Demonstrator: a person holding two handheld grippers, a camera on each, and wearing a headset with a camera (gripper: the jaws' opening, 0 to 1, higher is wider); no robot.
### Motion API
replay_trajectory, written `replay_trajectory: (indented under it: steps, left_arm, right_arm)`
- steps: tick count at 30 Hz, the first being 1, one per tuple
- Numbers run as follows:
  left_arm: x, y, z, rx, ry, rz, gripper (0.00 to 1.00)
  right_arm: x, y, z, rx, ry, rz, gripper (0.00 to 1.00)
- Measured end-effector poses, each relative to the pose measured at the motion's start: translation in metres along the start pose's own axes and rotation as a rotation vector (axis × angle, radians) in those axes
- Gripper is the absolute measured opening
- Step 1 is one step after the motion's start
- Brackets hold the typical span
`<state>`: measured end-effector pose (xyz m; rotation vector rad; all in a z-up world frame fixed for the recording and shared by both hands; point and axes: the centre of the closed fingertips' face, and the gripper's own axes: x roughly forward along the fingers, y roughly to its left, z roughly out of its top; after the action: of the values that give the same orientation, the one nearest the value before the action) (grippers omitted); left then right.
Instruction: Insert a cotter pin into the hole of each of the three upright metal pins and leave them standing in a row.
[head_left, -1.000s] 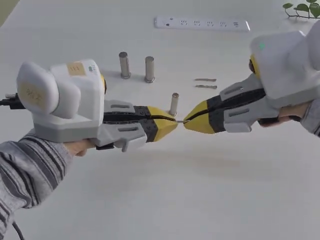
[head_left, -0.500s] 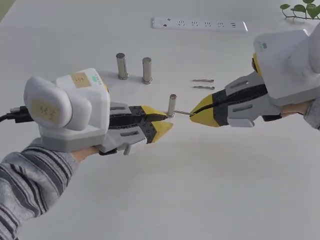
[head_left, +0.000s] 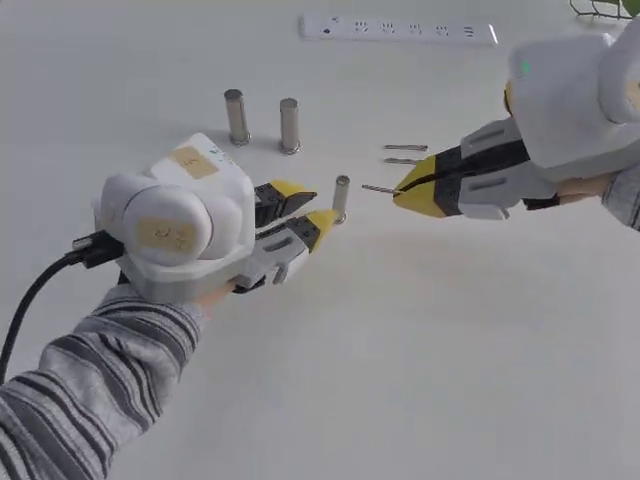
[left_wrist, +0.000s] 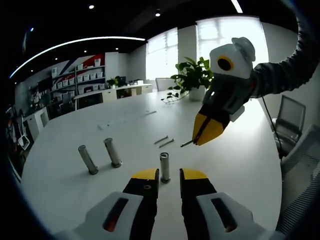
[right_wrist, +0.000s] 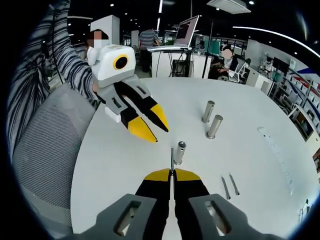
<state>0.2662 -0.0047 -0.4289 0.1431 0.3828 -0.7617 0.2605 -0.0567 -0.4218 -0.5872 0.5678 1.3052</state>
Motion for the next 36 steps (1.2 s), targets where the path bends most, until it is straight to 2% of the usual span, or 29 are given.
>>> replay_trajectory:
  steps: [8,15,24,36]
  left_arm:
    - [0.021,0.008,-0.012,0.015,0.041,0.064,0.16]
    - [0.036,0.003,-0.019,-0.002,0.056,0.076,0.16]
    - [0.045,0.009,-0.021,-0.073,0.054,0.100,0.14]
    - [0.048,0.007,-0.024,-0.062,0.066,0.105,0.06]
  right_arm:
    - [0.008,-0.009,-0.007,0.006,0.014,-0.004,0.00]
    - [0.015,-0.011,-0.011,0.008,0.017,0.005,0.00]
    - [0.019,-0.011,-0.008,0.010,0.007,0.018,0.00]
    - [0.022,-0.010,-0.006,0.008,0.000,0.027,0.00]
